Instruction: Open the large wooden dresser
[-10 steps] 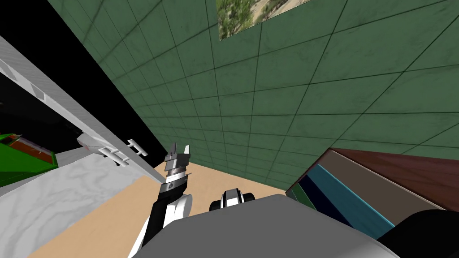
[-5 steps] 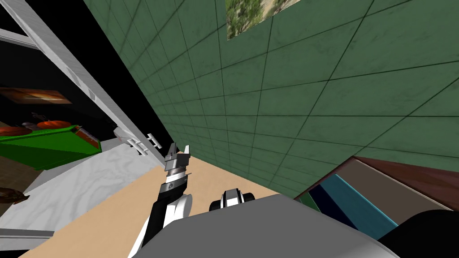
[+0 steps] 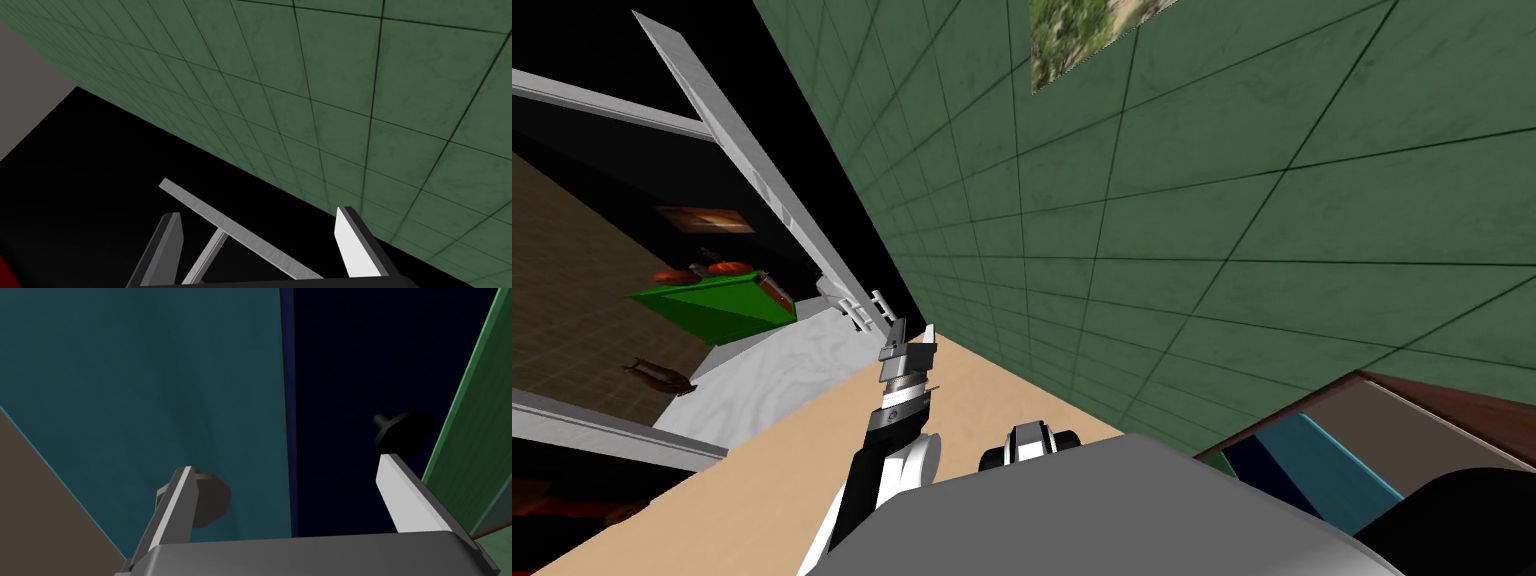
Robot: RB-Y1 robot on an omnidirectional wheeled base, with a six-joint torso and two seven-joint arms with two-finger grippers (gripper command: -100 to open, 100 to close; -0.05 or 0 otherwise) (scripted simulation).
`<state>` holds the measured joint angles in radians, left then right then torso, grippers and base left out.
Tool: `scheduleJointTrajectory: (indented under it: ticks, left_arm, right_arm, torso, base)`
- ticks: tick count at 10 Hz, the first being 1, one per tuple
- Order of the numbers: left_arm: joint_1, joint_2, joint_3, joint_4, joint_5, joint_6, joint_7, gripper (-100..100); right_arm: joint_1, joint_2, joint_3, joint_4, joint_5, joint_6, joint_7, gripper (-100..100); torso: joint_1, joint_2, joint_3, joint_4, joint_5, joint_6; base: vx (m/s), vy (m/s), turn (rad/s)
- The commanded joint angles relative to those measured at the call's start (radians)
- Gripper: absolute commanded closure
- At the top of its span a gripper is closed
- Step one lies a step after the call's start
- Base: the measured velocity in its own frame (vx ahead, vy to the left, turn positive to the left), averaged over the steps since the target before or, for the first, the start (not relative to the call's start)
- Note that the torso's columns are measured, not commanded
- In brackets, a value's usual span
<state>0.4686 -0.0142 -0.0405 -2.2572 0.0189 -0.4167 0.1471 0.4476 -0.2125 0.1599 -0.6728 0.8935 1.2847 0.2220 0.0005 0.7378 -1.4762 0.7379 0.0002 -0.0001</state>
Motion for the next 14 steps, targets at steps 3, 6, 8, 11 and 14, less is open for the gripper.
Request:
scheduleJointTrajectory:
  ticks: [3,6,8,11,14]
  left_arm:
    - [0.0,0.0,0.0,0.0,0.0,0.0,0.0,0]
    - [0.0,0.0,0.0,0.0,0.0,0.0,0.0,0]
    - [0.0,0.0,0.0,0.0,0.0,0.0,0.0,0]
    - [0.0,0.0,0.0,0.0,0.0,0.0,0.0,0]
    - [0.0,0.0,0.0,0.0,0.0,0.0,0.0,0]
  right_arm:
    - [-0.017,0.006,0.007,0.087,0.017,0.059,0.0,-100]
    - [-0.022,0.007,0.011,0.134,0.028,0.107,0.008,-100]
    - [-0.029,0.009,0.012,0.155,0.03,0.108,0.002,-100]
    - [-0.018,0.004,0.011,0.149,0.029,0.106,0.002,100]
    - [-0.003,-0.002,0.008,0.136,0.026,0.1,0.003,100]
  torso:
    - [0.0,0.0,0.0,0.0,0.0,0.0]
    - [-0.001,0.001,0.001,0.0,0.0,0.0]
    - [0.0,0.0,0.0,0.0,0.0,0.0]
    - [0.0,-0.001,0.0,0.0,0.0,0.0]
    - [0.003,-0.003,-0.002,-0.001,0.001,0.0]
  base:
    - [-0.014,-0.013,0.127]
    - [-0.035,-0.032,0.158]
    - [-0.021,-0.019,0.091]
    - [0.026,0.026,0.008]
    - [0.127,0.138,0.015]
